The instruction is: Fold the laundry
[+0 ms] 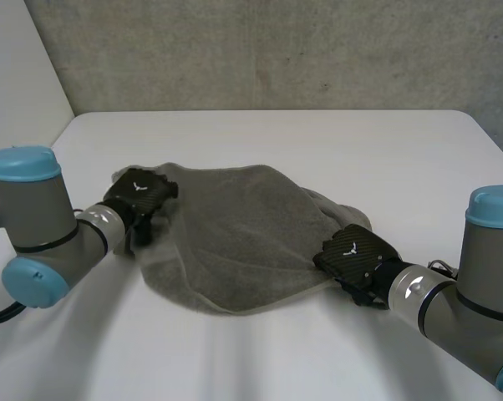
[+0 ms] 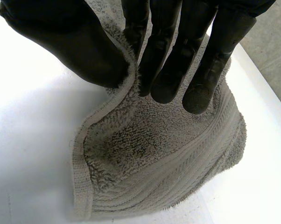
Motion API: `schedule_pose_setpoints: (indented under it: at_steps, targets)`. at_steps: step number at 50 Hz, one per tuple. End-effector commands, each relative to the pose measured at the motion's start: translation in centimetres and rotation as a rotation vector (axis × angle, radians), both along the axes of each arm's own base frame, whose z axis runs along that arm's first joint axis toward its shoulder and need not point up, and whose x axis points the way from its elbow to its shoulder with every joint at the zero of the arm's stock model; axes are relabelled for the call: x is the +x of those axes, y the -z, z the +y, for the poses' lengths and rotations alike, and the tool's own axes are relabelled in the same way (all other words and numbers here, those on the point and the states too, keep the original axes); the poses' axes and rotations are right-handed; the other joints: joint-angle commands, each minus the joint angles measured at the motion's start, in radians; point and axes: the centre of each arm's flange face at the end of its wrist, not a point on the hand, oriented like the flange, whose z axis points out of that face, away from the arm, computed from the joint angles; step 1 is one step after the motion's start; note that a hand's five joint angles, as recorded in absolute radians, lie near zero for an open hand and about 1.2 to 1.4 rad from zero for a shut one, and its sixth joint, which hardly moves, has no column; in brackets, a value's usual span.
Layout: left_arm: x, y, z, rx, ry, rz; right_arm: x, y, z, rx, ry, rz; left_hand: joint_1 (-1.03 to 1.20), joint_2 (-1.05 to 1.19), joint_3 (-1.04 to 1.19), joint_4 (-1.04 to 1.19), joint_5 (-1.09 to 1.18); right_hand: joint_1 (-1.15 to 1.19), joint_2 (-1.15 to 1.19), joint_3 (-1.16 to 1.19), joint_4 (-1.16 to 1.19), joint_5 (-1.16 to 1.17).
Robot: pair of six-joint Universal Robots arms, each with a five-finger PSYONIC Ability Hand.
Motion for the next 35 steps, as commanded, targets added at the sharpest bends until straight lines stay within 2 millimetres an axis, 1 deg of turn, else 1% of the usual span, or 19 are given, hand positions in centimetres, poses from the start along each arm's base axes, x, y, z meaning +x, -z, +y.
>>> schedule_pose_setpoints:
  at_steps: [1, 14, 16, 23, 28, 30, 35]
  targets:
    - [0.0, 0.9, 0.2, 0.044, 0.002, -0.019, 0.0, 0.1, 0.0, 0.001, -0.002, 0.001, -0.135, -0.133, -0.133, -0.132, -0.130, -0.016, -0.016, -0.017, -0.014, -0.015]
    - [0.3, 1.7, 0.9, 0.031, 0.040, -0.124, 0.0, 0.3, 0.0, 0.004, -0.001, 0.004, -0.097, -0.095, -0.095, -0.094, -0.092, -0.025, -0.025, -0.025, -0.023, -0.024]
    - [0.6, 1.9, 0.9, 0.029, 0.022, -0.150, 0.0, 0.2, -0.1, 0.002, -0.001, 0.003, -0.036, -0.033, -0.034, -0.033, -0.030, -0.025, -0.025, -0.025, -0.023, -0.024]
    - [1.6, 1.9, 0.8, 0.031, -0.046, -0.183, 0.0, 0.2, -0.2, 0.002, 0.002, 0.003, -0.015, -0.012, -0.013, -0.012, -0.009, -0.028, -0.028, -0.028, -0.026, -0.027]
    - [2.2, 1.8, 0.8, 0.032, -0.075, -0.190, -0.1, 0.3, -0.2, 0.004, 0.002, 0.005, 0.017, 0.020, 0.019, 0.021, 0.023, -0.036, -0.037, -0.037, -0.035, -0.036]
    - [2.7, 1.5, 0.9, 0.030, -0.090, -0.191, -0.1, 0.4, -0.2, 0.007, 0.002, 0.007, 0.041, 0.043, 0.043, 0.044, 0.046, -0.042, -0.043, -0.043, -0.041, -0.041]
    - [3.1, 0.9, 1.2, 0.023, -0.099, -0.182, -0.1, 0.4, -0.2, 0.006, 0.002, 0.008, 0.038, 0.041, 0.040, 0.041, 0.043, -0.054, -0.054, -0.055, -0.052, -0.053]
